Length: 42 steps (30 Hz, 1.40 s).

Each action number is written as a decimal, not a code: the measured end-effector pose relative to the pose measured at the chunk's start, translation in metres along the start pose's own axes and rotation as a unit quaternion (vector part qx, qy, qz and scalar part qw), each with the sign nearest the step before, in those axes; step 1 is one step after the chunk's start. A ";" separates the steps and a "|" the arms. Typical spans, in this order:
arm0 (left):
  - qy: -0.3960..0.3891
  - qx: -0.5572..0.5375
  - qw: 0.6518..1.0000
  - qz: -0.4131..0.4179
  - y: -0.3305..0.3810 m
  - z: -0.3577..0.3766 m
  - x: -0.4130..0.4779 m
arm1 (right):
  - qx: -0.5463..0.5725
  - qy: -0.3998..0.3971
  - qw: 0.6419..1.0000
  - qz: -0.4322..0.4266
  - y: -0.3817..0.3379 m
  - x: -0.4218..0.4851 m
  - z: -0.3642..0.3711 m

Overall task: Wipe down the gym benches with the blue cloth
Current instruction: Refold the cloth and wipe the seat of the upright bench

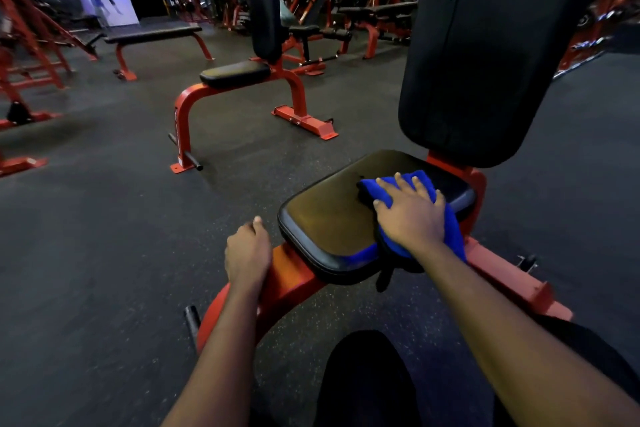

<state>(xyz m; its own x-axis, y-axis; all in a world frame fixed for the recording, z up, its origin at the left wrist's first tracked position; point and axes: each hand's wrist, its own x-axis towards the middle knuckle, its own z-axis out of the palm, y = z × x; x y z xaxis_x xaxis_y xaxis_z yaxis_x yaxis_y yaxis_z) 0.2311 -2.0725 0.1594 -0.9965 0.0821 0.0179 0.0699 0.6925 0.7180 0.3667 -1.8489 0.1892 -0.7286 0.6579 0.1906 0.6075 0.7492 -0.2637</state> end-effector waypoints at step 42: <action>-0.008 -0.037 0.999 -0.037 0.078 0.043 0.016 | -0.049 -0.173 0.967 -0.180 -0.010 0.144 0.008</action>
<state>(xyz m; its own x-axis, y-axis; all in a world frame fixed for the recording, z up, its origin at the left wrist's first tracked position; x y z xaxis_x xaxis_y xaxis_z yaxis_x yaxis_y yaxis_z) 0.2225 -1.9861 0.1859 -0.9979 0.0446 -0.0476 -0.0078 0.6427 0.7661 0.2535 -1.7624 0.2119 -0.9503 0.3010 -0.0791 0.3098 0.9396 -0.1457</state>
